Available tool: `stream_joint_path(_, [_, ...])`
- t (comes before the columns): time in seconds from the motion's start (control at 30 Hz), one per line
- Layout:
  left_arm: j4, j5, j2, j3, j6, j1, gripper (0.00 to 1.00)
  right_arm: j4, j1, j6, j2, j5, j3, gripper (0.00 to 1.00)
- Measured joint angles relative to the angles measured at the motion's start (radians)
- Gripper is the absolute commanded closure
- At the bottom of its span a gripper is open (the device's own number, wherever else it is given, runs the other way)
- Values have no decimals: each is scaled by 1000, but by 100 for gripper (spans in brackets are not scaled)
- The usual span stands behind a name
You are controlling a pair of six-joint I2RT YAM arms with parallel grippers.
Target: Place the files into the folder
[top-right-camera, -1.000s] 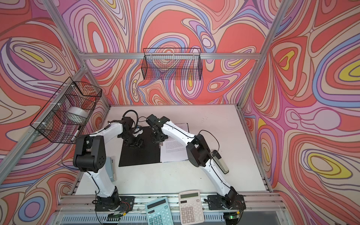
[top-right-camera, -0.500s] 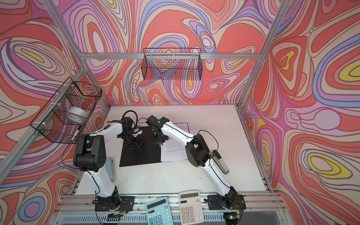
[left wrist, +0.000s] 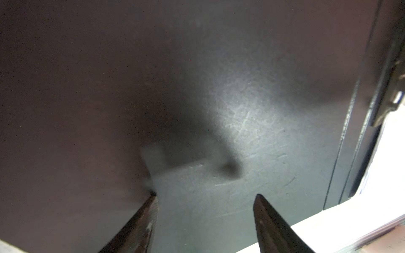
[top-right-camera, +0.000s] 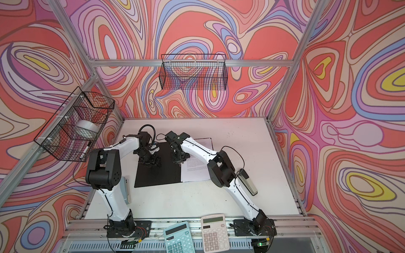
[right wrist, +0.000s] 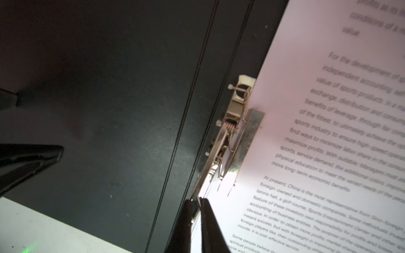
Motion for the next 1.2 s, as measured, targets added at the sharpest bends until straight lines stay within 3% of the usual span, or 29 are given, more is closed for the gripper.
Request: stream_joint_path(1.2, [0,-4,2,2,0,0,31,-19,-7,-35,41,9,48,89])
